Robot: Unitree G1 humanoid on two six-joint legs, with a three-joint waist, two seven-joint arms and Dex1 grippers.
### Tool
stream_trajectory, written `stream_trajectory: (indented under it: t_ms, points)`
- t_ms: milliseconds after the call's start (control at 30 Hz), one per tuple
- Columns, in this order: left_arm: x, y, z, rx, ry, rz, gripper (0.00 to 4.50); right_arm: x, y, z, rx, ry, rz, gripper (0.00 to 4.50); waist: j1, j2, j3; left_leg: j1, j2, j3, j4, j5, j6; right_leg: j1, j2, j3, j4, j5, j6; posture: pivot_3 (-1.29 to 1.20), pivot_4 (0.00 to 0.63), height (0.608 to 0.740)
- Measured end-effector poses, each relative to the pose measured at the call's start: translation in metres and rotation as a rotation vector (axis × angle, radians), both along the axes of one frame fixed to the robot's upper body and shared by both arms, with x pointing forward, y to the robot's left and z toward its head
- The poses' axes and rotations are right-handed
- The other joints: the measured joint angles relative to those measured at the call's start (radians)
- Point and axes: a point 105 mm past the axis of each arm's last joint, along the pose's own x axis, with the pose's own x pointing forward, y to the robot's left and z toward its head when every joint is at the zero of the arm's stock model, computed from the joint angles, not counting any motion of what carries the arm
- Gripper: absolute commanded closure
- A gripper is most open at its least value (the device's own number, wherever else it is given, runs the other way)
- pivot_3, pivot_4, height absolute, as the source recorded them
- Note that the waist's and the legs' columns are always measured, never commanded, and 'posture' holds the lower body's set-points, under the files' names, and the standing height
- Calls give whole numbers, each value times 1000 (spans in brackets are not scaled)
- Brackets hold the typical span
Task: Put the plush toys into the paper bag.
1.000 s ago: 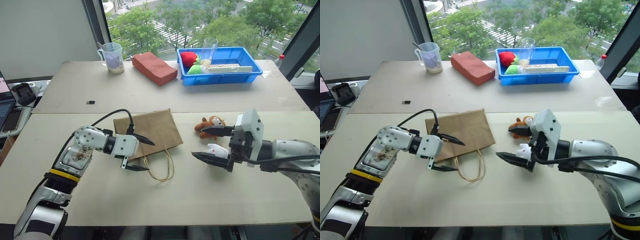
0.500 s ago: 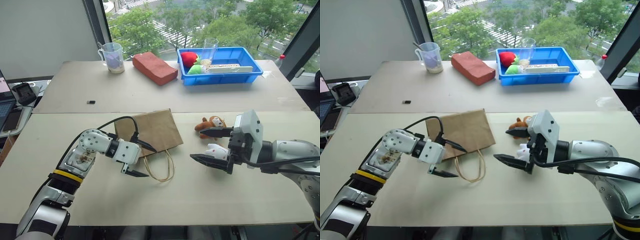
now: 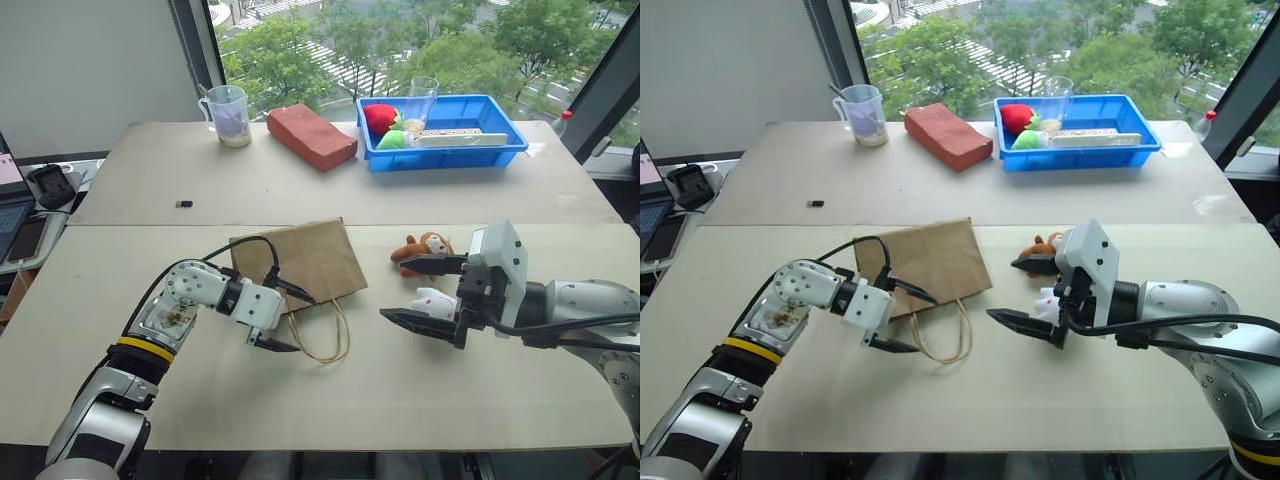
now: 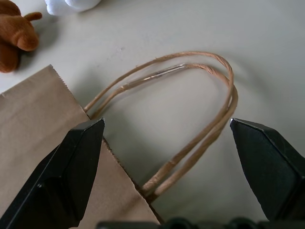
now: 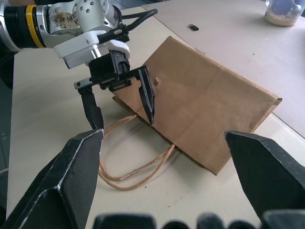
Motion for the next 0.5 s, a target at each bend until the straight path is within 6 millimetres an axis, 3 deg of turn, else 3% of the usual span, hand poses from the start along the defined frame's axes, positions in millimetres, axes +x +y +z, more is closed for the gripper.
stream_trajectory:
  t_ms: [500]
  points:
    - [-6, -12, 14, -78, 94, -19, 25, 1, 0, 2, 2, -7, -5, 0, -2, 0, 0, 0, 0, 0, 0, 0, 0, 0, 0, 0, 1, 0, 0, 0, 150, 740]
